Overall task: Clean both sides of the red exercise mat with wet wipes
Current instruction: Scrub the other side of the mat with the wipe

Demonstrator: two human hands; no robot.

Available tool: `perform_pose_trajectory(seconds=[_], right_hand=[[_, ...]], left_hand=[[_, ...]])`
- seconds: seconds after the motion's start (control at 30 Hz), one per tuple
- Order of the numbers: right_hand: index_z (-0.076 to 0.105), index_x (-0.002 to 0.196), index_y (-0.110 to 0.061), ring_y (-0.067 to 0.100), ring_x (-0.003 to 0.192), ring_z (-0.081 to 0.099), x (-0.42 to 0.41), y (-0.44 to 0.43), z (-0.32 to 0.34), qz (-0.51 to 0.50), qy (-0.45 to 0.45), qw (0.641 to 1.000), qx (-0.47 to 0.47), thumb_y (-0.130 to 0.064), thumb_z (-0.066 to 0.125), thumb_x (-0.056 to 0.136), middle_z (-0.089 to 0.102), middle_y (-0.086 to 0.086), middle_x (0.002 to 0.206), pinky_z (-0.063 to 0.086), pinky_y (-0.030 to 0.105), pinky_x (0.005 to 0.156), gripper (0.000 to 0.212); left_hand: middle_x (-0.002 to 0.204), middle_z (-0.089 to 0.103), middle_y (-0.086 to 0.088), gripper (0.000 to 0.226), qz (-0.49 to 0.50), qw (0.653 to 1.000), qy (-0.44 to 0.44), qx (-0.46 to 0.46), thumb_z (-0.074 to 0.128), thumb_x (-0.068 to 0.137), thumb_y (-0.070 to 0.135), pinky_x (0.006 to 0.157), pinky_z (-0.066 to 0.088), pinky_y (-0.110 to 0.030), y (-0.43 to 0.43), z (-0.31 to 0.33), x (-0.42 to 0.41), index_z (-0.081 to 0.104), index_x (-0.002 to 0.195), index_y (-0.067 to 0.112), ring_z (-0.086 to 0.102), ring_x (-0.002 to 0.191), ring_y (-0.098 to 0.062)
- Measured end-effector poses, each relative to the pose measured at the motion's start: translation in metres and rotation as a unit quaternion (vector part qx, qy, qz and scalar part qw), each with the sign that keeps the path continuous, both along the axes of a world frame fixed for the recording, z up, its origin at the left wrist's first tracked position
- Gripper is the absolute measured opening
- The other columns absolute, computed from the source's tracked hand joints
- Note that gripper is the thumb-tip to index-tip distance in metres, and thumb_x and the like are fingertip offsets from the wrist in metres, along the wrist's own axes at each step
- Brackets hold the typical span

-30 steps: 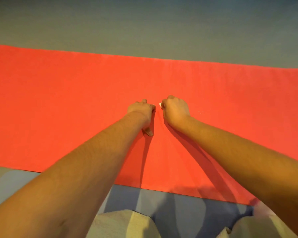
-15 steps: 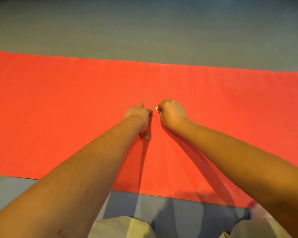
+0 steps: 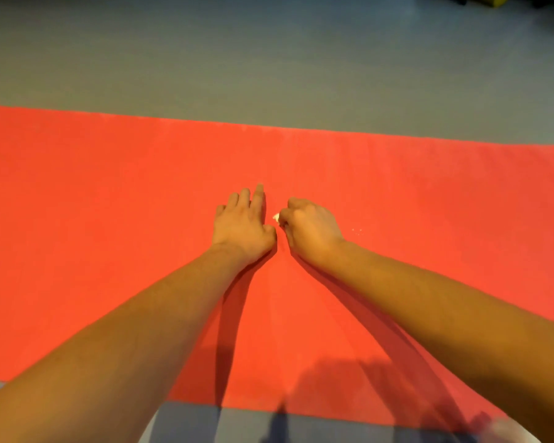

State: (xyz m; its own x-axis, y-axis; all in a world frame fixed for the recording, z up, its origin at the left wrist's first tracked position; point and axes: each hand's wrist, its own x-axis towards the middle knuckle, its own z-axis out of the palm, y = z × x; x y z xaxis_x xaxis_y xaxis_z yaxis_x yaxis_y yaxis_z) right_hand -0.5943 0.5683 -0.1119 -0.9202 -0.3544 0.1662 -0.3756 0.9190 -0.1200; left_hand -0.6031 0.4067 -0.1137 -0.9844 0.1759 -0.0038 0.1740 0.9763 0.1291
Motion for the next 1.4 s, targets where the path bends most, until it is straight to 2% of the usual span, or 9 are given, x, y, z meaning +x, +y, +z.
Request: perform_pose_trajectory(seconds=[0.07,0.13,0.27,0.4,0.6,0.97,1.1,1.23,1.4], right_hand=[[0.072,0.095,-0.018,0.031,0.085,0.061,-0.028,0.001,0.001,-0.029,0.005,1.0,-0.006,-0.013,0.058,0.088,0.059,0.004,0.092,0.028,0.033,0.06,0.016],[0.072,0.097,-0.017,0.033,0.089,0.062,-0.059,0.001,0.003,-0.053,0.011,0.999,-0.002,-0.013,0.057,0.089,0.061,0.007,0.098,0.03,0.034,0.061,0.018],[0.073,0.104,-0.012,0.037,0.099,0.064,-0.126,0.005,0.007,-0.078,0.028,0.996,0.031,-0.013,0.056,0.091,0.065,0.013,0.108,0.045,0.038,0.07,0.021],[0.073,0.106,-0.007,0.041,0.104,0.065,-0.196,0.014,0.005,-0.121,0.043,0.991,0.041,-0.009,0.055,0.088,0.067,0.019,0.113,0.052,0.041,0.079,0.025],[0.072,0.108,-0.005,0.042,0.104,0.064,-0.256,0.02,0.009,-0.141,0.037,0.988,0.052,0.0,0.054,0.084,0.066,0.021,0.114,0.053,0.043,0.082,0.031],[0.07,0.088,-0.011,0.038,0.085,0.062,-0.17,0.04,-0.006,-0.007,0.055,0.997,0.056,-0.012,0.058,0.082,0.063,0.01,0.091,0.05,0.041,0.062,0.014],[0.073,0.094,-0.01,0.039,0.09,0.064,-0.208,0.038,0.005,-0.055,0.04,0.995,0.071,-0.013,0.056,0.083,0.067,0.013,0.098,0.043,0.037,0.063,0.02],[0.075,0.1,-0.008,0.04,0.095,0.067,-0.246,0.032,0.013,-0.122,0.019,0.99,0.07,-0.002,0.056,0.083,0.07,0.017,0.104,0.049,0.038,0.07,0.026],[0.075,0.103,-0.009,0.039,0.099,0.068,-0.217,0.026,0.015,-0.146,0.006,0.988,0.042,0.0,0.057,0.082,0.071,0.017,0.107,0.053,0.039,0.076,0.029]], left_hand=[[0.119,0.049,-0.006,0.065,0.008,1.0,0.018,0.014,0.049,0.077,0.037,0.092,0.04,-0.045,0.004,-0.007,-0.01,0.05,0.142,0.027,0.047,0.117,-0.028],[0.106,0.05,-0.004,0.048,0.011,0.998,0.043,0.035,0.045,0.071,0.034,0.086,0.039,-0.044,0.008,-0.013,-0.021,0.06,0.117,0.027,0.052,0.106,-0.029],[0.095,0.049,-0.002,0.035,-0.019,0.993,0.096,0.061,0.044,0.07,0.03,0.08,0.038,-0.043,0.007,-0.024,-0.036,0.056,0.101,0.023,0.055,0.093,-0.031],[0.111,0.048,-0.003,0.046,-0.022,0.989,0.129,0.071,0.045,0.07,0.031,0.084,0.04,-0.044,0.007,-0.032,-0.038,0.058,0.113,0.023,0.048,0.105,-0.028],[0.144,0.051,-0.006,0.068,-0.032,0.991,0.114,0.061,0.042,0.072,0.032,0.113,0.035,-0.052,0.008,-0.032,-0.044,0.057,0.138,0.026,0.043,0.135,-0.03],[0.143,0.052,-0.007,0.066,-0.035,0.992,0.108,0.047,0.043,0.073,0.031,0.11,0.038,-0.049,0.009,-0.027,-0.041,0.058,0.137,0.023,0.045,0.132,-0.03],[0.143,0.052,-0.006,0.066,-0.035,0.992,0.109,0.044,0.043,0.072,0.032,0.108,0.039,-0.048,0.007,-0.03,-0.043,0.057,0.137,0.023,0.046,0.131,-0.031],[0.145,0.05,-0.004,0.066,-0.028,0.992,0.111,0.053,0.043,0.073,0.032,0.109,0.039,-0.048,0.008,-0.032,-0.047,0.056,0.136,0.022,0.045,0.133,-0.029],[0.144,0.051,-0.005,0.064,-0.026,0.991,0.111,0.065,0.043,0.072,0.033,0.107,0.039,-0.048,0.008,-0.03,-0.046,0.058,0.134,0.022,0.045,0.133,-0.028]])
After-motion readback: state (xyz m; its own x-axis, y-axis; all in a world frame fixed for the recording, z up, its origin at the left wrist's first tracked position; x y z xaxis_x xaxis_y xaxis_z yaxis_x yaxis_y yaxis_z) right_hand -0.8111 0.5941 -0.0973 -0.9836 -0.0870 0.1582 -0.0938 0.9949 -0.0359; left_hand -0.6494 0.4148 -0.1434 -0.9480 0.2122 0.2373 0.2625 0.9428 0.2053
